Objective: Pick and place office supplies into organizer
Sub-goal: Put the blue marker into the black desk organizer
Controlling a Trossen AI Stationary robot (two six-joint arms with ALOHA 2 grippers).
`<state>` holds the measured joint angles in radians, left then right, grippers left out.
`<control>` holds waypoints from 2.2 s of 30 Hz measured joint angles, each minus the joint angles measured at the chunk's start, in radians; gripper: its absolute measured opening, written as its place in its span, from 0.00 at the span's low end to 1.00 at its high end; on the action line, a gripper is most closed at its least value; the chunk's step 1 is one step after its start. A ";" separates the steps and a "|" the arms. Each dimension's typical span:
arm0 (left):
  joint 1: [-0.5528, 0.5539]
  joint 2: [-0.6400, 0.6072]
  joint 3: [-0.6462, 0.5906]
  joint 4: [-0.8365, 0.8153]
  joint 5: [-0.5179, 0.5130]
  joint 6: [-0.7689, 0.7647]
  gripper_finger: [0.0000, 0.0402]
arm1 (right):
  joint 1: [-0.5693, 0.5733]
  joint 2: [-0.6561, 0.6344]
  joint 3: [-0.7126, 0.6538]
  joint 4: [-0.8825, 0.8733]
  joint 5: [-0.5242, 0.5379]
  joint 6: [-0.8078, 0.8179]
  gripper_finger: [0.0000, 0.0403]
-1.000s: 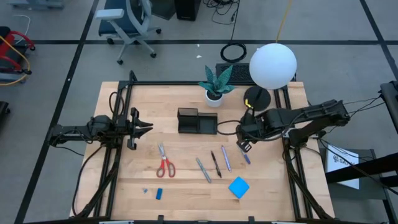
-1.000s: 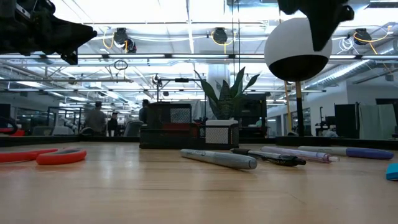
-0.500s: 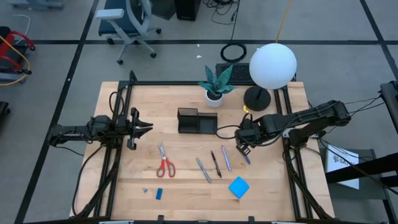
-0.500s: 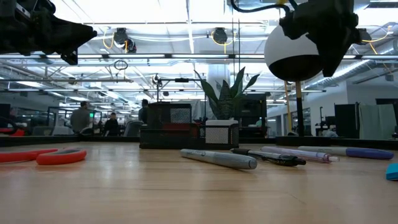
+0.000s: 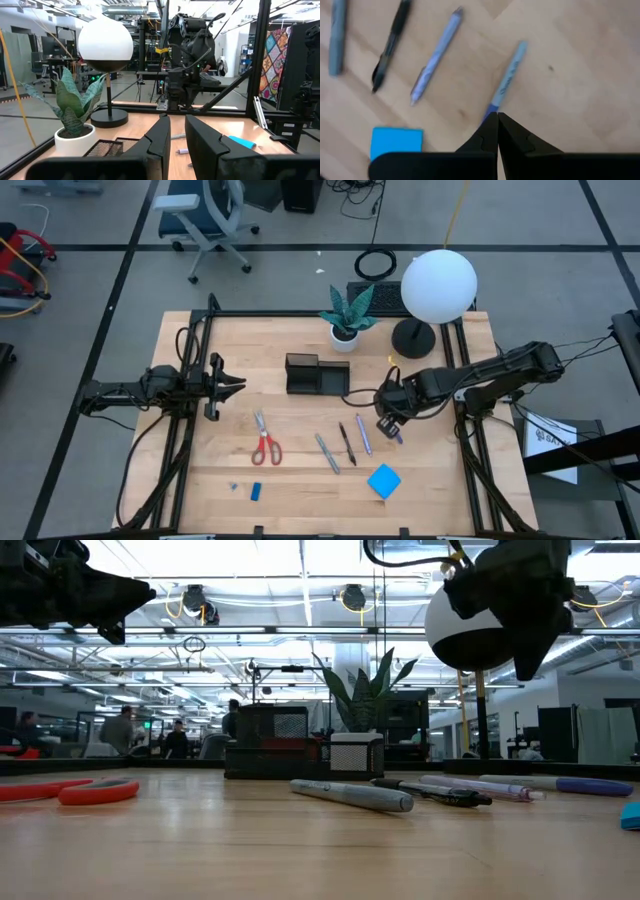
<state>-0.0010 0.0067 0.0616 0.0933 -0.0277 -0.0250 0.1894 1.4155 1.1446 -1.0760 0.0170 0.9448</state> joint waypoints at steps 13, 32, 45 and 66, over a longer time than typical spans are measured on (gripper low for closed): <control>0.000 0.000 0.000 0.001 0.000 0.001 0.17 | -0.007 0.000 -0.043 0.039 -0.041 -0.059 0.00; 0.000 0.000 0.000 0.000 0.000 0.002 0.17 | -0.015 0.000 -0.057 0.063 -0.017 -0.067 0.04; 0.000 0.000 0.000 0.000 0.000 0.002 0.17 | -0.024 0.001 -0.141 0.153 -0.034 0.041 0.27; 0.000 0.000 0.000 0.000 0.000 0.002 0.17 | -0.046 0.021 -0.302 0.374 -0.073 0.051 0.29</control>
<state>-0.0008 0.0065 0.0616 0.0933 -0.0280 -0.0231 0.1432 1.4363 0.8429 -0.7016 -0.0555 0.9961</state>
